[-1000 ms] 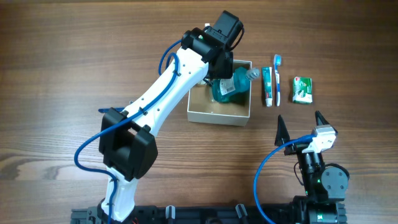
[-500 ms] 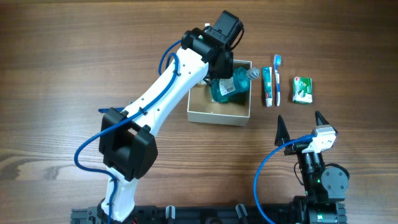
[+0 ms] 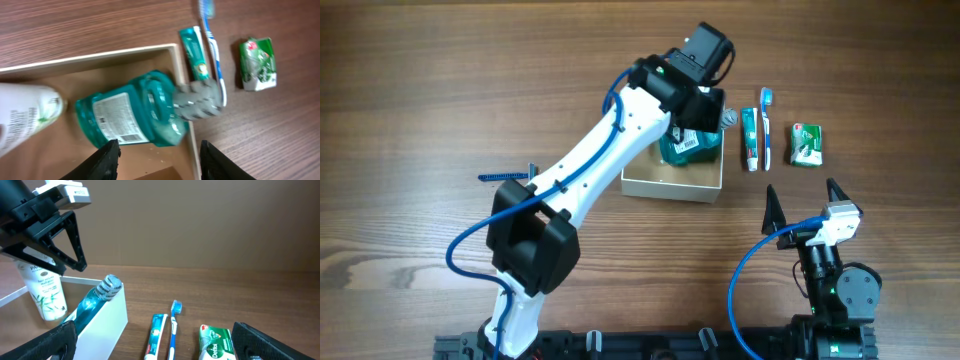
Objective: Pack container
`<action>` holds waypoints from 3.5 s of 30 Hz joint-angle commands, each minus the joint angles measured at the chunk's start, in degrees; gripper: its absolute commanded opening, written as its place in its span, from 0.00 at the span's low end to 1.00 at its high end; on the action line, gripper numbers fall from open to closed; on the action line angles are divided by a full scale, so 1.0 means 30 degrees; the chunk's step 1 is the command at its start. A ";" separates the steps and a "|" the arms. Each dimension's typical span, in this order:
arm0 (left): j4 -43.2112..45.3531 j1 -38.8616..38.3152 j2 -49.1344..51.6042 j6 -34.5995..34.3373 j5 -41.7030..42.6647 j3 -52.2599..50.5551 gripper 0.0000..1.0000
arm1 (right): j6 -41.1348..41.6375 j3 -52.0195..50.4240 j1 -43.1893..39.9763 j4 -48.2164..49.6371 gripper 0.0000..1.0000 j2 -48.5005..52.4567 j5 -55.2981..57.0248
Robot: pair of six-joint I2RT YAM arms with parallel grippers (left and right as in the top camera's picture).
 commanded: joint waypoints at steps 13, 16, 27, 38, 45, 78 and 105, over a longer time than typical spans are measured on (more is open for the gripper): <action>0.2186 -0.0954 0.0219 0.2375 0.0372 0.0503 0.53 | -0.0051 -0.0022 0.0117 0.0073 1.00 -0.0117 -0.0175; 0.2528 -0.1304 0.0255 0.2994 0.0342 0.0503 0.54 | -0.0051 -0.0022 0.0117 0.0073 1.00 -0.0117 -0.0175; 0.2514 -0.1829 0.0699 0.5960 -0.2601 0.0503 0.59 | -0.0051 -0.0022 0.0117 0.0073 1.00 -0.0117 -0.0175; 0.4568 -0.1603 0.0984 1.0710 -0.3038 0.0503 0.60 | -0.0051 -0.0022 0.0117 0.0073 1.00 -0.0117 -0.0175; 0.4335 -0.1596 0.1770 1.1198 -0.3009 0.0503 0.59 | -0.0058 -0.0022 0.0117 0.0073 1.00 -0.0117 -0.0168; 0.3067 -0.1596 0.2157 1.1176 -0.1406 0.0495 0.57 | -0.0051 -0.0022 0.0117 0.0073 1.00 -0.0117 -0.0175; 0.2973 -0.1596 0.2572 1.1176 -0.1741 0.0495 0.43 | -0.0051 -0.0022 0.0117 0.0073 1.00 -0.0117 -0.0175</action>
